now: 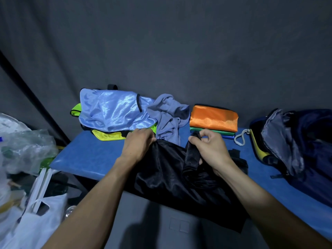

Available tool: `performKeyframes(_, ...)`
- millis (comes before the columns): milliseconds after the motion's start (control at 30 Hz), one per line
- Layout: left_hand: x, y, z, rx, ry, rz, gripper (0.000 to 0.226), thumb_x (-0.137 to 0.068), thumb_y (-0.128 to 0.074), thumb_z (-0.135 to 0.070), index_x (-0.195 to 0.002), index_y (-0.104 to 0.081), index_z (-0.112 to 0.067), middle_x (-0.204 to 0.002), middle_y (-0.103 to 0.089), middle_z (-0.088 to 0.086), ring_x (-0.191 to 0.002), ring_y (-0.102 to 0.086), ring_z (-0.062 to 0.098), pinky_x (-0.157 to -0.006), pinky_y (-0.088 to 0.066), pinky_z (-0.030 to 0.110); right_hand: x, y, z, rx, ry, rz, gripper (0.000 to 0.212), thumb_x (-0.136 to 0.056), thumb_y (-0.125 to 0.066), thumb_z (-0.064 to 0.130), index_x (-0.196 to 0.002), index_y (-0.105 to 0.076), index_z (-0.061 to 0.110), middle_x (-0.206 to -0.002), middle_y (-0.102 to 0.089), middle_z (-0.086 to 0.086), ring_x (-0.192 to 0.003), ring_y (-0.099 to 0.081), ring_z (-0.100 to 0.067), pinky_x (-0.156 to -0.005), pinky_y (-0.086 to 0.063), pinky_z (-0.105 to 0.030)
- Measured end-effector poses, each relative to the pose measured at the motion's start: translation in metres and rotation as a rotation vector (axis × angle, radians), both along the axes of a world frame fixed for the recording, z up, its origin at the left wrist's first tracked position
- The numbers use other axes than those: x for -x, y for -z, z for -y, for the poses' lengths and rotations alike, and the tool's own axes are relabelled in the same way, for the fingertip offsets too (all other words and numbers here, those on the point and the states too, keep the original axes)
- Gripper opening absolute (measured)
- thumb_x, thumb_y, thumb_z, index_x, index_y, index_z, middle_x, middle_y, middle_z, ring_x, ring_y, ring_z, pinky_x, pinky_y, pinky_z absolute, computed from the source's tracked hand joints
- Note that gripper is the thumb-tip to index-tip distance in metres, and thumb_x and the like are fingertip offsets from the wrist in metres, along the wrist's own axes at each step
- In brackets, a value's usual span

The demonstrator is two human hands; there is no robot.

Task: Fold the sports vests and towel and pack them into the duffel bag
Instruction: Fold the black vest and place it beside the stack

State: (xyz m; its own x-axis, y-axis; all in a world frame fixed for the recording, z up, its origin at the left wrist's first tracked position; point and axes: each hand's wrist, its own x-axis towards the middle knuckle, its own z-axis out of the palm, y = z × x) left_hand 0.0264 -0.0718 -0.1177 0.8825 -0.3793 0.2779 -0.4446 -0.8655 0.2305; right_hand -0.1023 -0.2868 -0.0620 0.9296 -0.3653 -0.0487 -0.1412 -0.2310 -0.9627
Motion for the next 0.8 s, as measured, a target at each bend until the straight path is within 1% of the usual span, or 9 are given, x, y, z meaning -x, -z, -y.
performKeyframes(133, 0.006, -0.009, -0.001, 0.036, 0.03, 0.021, 0.012, -0.096, -0.065, -0.037, -0.096, -0.063, -0.025, -0.096, -0.058, -0.003, -0.094, -0.05, 0.024, -0.072, -0.036, 0.037, 0.006, -0.016, 0.0, -0.061, 0.013, 0.016, 0.02, -0.093, -0.07, 0.021, -0.084, -0.06, 0.007, -0.063, -0.062, -0.016, -0.04, -0.046, -0.022, -0.039, -0.036, -0.025)
performKeyframes(267, 0.018, -0.025, -0.012, 0.041, 0.154, -0.069, 0.007, -0.092, -0.069, -0.027, -0.088, -0.063, -0.028, -0.09, -0.06, -0.009, -0.087, -0.061, 0.02, -0.07, -0.051, 0.038, 0.011, -0.039, -0.005, -0.108, 0.018, 0.051, 0.017, -0.092, -0.071, 0.015, -0.083, -0.059, 0.007, -0.057, -0.058, -0.01, -0.037, -0.042, -0.019, -0.037, -0.032, -0.023)
performKeyframes(333, 0.033, -0.035, -0.011, 0.255, 0.224, -0.117, 0.012, -0.098, -0.066, -0.03, -0.086, -0.066, -0.026, -0.086, -0.067, -0.009, -0.08, -0.065, 0.014, -0.069, -0.053, 0.034, 0.01, -0.046, -0.015, -0.085, 0.003, 0.059, 0.018, -0.09, -0.071, 0.013, -0.079, -0.057, 0.009, -0.053, -0.056, -0.008, -0.035, -0.041, -0.016, -0.037, -0.031, -0.021)
performKeyframes(400, 0.054, -0.055, 0.002, 0.713, 0.286, -0.416, 0.027, -0.104, -0.058, -0.034, -0.089, -0.069, -0.014, -0.083, -0.072, -0.003, -0.071, -0.067, 0.014, -0.065, -0.053, 0.028, 0.002, -0.049, -0.031, -0.032, -0.038, 0.056, 0.019, -0.088, -0.072, 0.015, -0.078, -0.057, 0.011, -0.056, -0.058, -0.009, -0.034, -0.042, -0.014, -0.037, -0.032, -0.019)
performKeyframes(467, 0.07, -0.068, 0.011, 1.002, 0.314, -0.807, 0.043, -0.104, -0.047, -0.048, -0.094, -0.07, -0.013, -0.078, -0.069, -0.001, -0.068, -0.064, 0.014, -0.064, -0.052, 0.028, -0.008, -0.048, -0.049, -0.003, -0.109, 0.005, 0.016, -0.088, -0.073, 0.021, -0.085, -0.06, 0.012, -0.066, -0.066, -0.008, -0.04, -0.052, -0.014, -0.038, -0.037, -0.022)
performKeyframes(533, 0.07, -0.064, 0.008, 1.016, 0.297, -1.013, 0.051, -0.099, -0.045, -0.063, -0.099, -0.075, -0.021, -0.088, -0.071, -0.004, -0.08, -0.067, 0.014, -0.075, -0.053, 0.03, -0.016, -0.043, -0.061, -0.076, -0.245, -0.115, 0.017, -0.095, -0.067, 0.027, -0.102, -0.062, 0.012, -0.086, -0.075, -0.008, -0.055, -0.068, -0.018, -0.044, -0.047, -0.025)
performKeyframes(633, 0.059, -0.048, -0.001, 0.984, 0.202, -1.047, 0.059, -0.086, -0.068, -0.066, -0.119, -0.074, -0.017, -0.117, -0.074, 0.011, -0.114, -0.069, 0.031, -0.107, -0.05, 0.049, -0.014, -0.029, -0.054, -0.117, -0.36, -0.173, 0.02, -0.104, -0.056, 0.027, -0.118, -0.061, 0.013, -0.106, -0.074, -0.013, -0.072, -0.074, -0.022, -0.055, -0.056, -0.028)
performKeyframes(733, 0.052, -0.037, -0.002, 0.981, 0.017, -1.006, 0.074, -0.07, -0.089, -0.045, -0.126, -0.065, -0.003, -0.108, -0.077, 0.011, -0.1, -0.074, 0.031, -0.099, -0.056, 0.051, 0.002, -0.017, -0.019, 0.209, -0.307, -0.05, 0.012, -0.1, -0.062, 0.023, -0.11, -0.064, 0.017, -0.097, -0.074, -0.005, -0.07, -0.072, -0.015, -0.061, -0.053, -0.031)
performKeyframes(800, 0.048, -0.029, 0.0, 0.904, -0.026, -0.933, 0.047, -0.079, -0.086, -0.025, -0.115, -0.068, 0.0, -0.086, -0.079, -0.002, -0.084, -0.076, 0.021, -0.084, -0.062, 0.039, 0.012, -0.012, 0.012, 0.55, -0.272, 0.008, 0.013, -0.094, -0.068, 0.025, -0.106, -0.066, 0.02, -0.089, -0.071, 0.006, -0.07, -0.066, -0.008, -0.066, -0.049, -0.027)
